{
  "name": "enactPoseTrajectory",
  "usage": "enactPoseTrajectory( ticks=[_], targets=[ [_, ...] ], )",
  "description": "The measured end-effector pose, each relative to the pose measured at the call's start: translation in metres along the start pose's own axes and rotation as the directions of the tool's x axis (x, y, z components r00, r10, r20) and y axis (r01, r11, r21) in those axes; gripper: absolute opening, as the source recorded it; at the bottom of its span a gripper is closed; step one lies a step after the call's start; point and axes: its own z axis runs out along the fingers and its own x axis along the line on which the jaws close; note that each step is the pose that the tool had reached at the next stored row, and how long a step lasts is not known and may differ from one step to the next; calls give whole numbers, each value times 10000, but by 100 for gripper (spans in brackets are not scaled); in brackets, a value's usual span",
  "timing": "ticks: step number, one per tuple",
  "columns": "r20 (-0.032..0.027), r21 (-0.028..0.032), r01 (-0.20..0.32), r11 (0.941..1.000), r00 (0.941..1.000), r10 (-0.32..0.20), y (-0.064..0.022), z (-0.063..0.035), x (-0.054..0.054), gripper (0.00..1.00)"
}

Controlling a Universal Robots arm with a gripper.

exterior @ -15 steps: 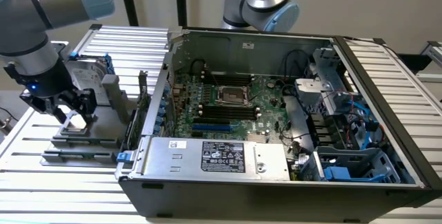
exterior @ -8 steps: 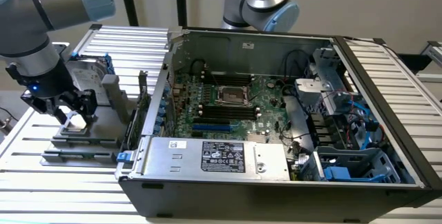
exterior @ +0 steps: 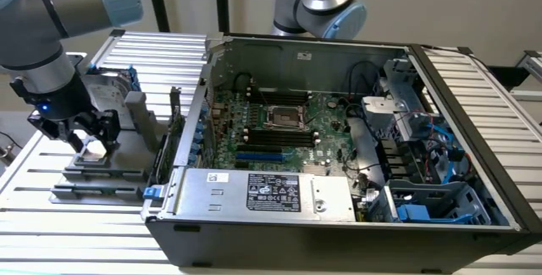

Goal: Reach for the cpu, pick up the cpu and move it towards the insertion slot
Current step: 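Pick up the cpu and move it towards the insertion slot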

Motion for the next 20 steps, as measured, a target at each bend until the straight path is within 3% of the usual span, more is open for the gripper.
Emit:
enactPoseTrajectory(
  ticks=[10, 20],
  targets=[
    [-6, 94, 1, 10000, 10000, -1, 19, 23, -2, 65],
    [-7, 99, 0, 10000, 10000, 1, 22, 25, -8, 65]
  ],
)
